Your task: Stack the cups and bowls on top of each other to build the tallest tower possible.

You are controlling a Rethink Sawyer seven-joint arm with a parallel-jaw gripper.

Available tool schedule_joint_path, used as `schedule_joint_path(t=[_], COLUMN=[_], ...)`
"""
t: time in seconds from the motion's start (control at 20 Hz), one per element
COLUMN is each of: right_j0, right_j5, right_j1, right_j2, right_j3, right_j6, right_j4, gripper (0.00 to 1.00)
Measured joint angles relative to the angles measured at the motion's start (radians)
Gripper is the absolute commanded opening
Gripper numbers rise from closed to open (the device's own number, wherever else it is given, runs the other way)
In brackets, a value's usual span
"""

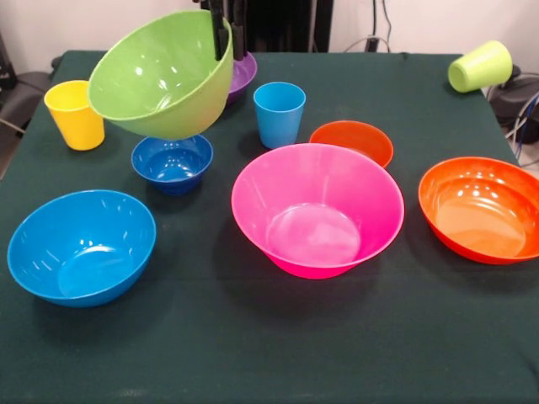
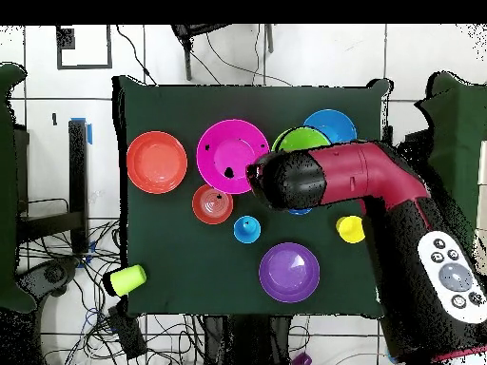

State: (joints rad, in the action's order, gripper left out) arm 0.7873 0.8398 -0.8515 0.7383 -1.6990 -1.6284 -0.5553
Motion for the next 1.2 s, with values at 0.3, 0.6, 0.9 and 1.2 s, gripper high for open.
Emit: schedule_joint_path(t=[0.3,0.6,0.9,1.2], right_j0=[0.0,-0.001,-0.013,-0.04], right_j5=[0.0,0.0,-0.003,-0.014], right_j1=[-0.023,-0.033,-0.011,0.019], right_j2=[0.0,-0.001,-0.01,-0.032], right_j3=[0.0,0.0,0.0,0.0], right_j6=[0.0,0.0,0.0,0.0], right_j4=[0.001,0.001,-0.003,-0.021], gripper=[0.0,0.0,0.0,0.0])
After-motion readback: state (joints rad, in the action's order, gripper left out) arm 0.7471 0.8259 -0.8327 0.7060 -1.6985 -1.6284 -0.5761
